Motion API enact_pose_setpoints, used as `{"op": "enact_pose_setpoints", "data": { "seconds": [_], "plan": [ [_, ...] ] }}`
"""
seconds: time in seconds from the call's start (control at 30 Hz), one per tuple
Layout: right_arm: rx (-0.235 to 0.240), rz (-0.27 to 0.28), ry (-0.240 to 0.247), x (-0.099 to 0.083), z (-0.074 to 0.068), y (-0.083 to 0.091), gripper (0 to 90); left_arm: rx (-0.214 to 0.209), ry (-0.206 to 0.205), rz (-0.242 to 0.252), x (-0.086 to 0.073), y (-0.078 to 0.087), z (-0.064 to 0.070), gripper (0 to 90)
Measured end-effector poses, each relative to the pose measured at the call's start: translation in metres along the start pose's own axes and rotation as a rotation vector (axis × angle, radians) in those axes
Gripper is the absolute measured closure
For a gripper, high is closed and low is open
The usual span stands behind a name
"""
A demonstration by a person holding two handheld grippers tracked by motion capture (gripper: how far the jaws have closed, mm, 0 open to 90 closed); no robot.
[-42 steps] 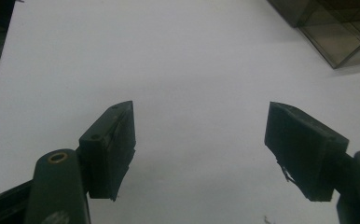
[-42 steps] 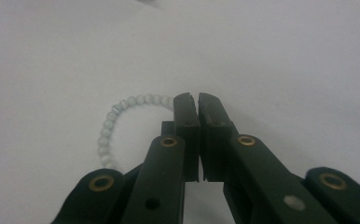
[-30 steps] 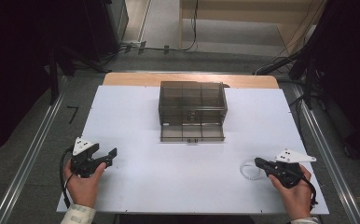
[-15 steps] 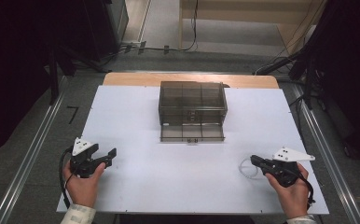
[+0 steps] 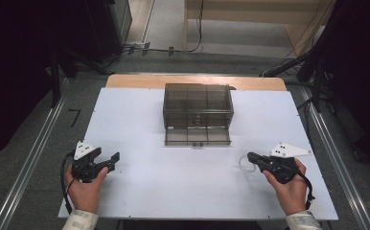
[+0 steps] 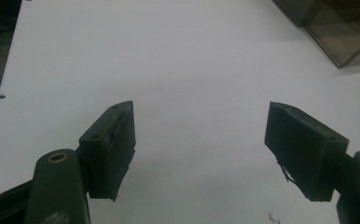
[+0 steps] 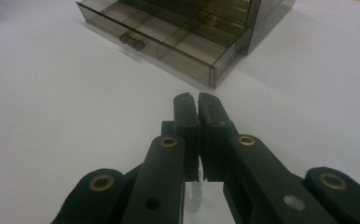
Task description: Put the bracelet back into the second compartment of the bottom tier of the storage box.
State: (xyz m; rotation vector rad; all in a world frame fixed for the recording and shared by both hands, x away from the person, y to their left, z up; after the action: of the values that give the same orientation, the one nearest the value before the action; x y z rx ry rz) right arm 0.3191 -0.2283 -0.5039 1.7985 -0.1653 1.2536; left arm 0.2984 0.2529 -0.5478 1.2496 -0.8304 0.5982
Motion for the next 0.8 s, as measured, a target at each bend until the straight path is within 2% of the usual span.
{"op": "enact_pose_setpoints", "data": {
  "seconds": [0.8],
  "plan": [
    [0.034,0.017,0.032,0.027,-0.013,-0.028,85.3,-0.003,0.002,0.001,0.000,0.000,0.000,25.0]
  ]
}}
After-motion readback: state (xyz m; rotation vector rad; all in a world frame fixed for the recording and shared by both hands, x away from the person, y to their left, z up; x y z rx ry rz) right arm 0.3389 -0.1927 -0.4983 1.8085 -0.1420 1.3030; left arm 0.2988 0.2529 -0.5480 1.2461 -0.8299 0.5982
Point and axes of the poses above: each handheld gripper's, and its own axes: y roughly backward along the jaws, x roughly out of its top, z roughly to its right, the point moved 8 cm from there along -y, roughly forward along the jaws, and after that the axes turned 2 degrees about -y, right-handed, at the moved point
